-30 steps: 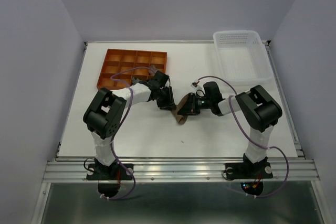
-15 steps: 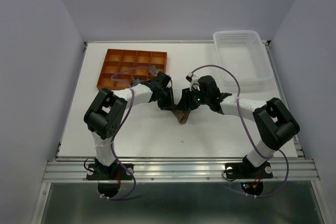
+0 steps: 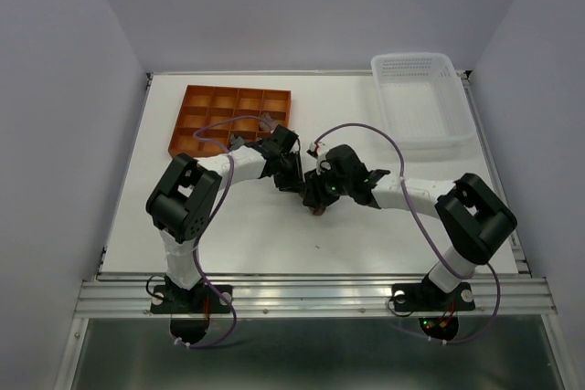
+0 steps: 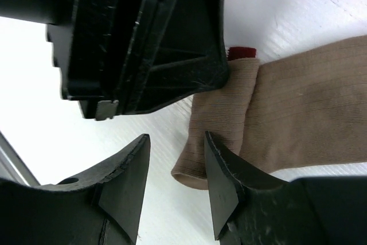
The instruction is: Roll the socks
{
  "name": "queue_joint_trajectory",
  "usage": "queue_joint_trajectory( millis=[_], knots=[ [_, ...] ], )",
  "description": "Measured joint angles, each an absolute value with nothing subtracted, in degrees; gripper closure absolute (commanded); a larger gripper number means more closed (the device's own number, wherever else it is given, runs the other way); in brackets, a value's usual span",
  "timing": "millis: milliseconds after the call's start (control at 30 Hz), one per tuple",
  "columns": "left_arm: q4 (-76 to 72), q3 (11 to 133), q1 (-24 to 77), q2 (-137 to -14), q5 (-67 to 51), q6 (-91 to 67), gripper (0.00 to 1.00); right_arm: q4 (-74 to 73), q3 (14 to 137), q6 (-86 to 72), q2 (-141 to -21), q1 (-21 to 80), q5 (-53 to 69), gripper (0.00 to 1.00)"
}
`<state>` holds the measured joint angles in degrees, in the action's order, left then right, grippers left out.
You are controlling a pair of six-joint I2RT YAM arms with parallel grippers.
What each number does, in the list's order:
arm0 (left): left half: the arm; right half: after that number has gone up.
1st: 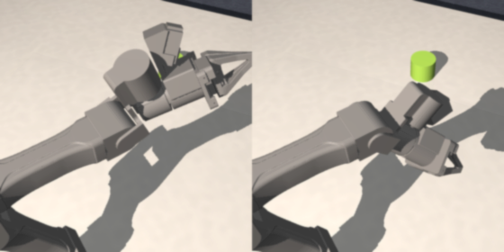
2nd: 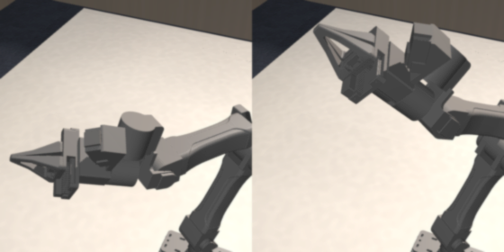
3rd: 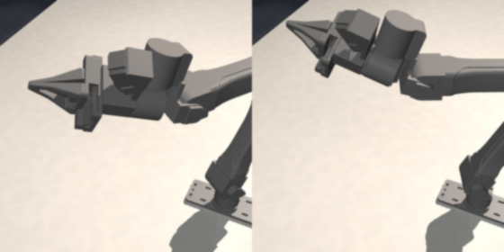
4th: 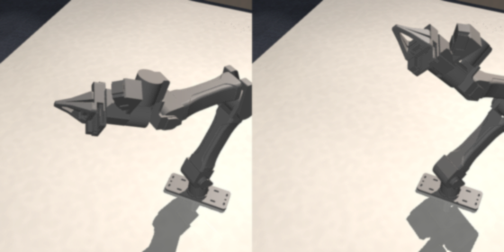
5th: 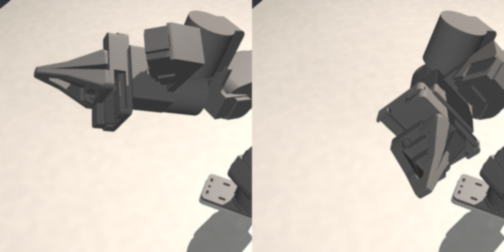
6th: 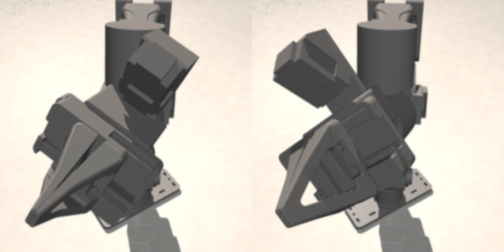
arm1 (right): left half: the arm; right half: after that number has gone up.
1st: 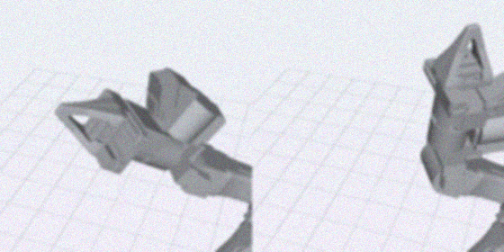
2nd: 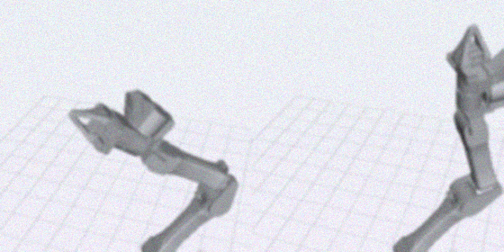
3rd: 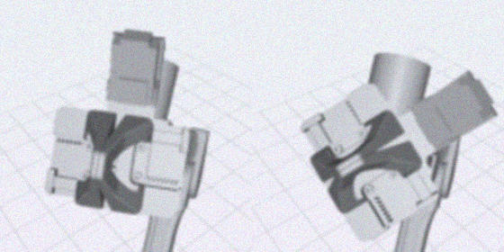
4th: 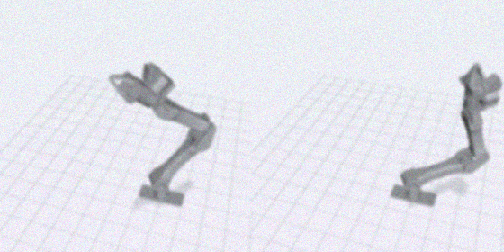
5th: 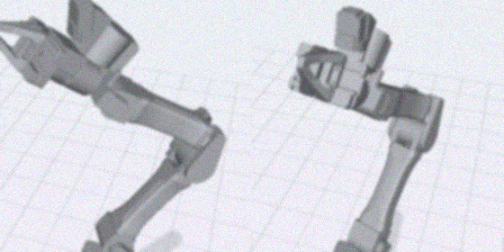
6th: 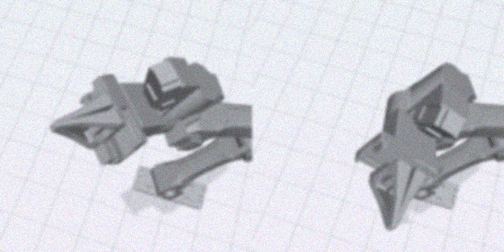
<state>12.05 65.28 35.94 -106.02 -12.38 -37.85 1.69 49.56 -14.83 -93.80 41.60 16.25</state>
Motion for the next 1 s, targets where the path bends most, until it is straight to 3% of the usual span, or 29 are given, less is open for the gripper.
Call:
queue_joint_trajectory(
  millis=[433,600,767,1000],
  knots=[
    [13.5,66.3,35.9,-106.0,-12.3,-38.0,0.62,-1.2,52.8,-10.3,-98.2,46.5,4.3,0.52],
    [14.6,67.2,35.9,-106.0,-11.6,-37.9,0.62,-2.2,54.2,-8.3,-99.4,49.3,-2.5,0.70],
    [15.4,67.2,34.7,-105.4,-11.5,-38.0,0.56,-2.3,54.3,-6.7,-99.7,50.9,-8.4,0.72],
    [16.6,67.1,32.5,-100.9,-10.0,-37.5,0.55,-0.2,55.2,-4.3,-100.6,51.5,-11.3,0.96]
  ],
)
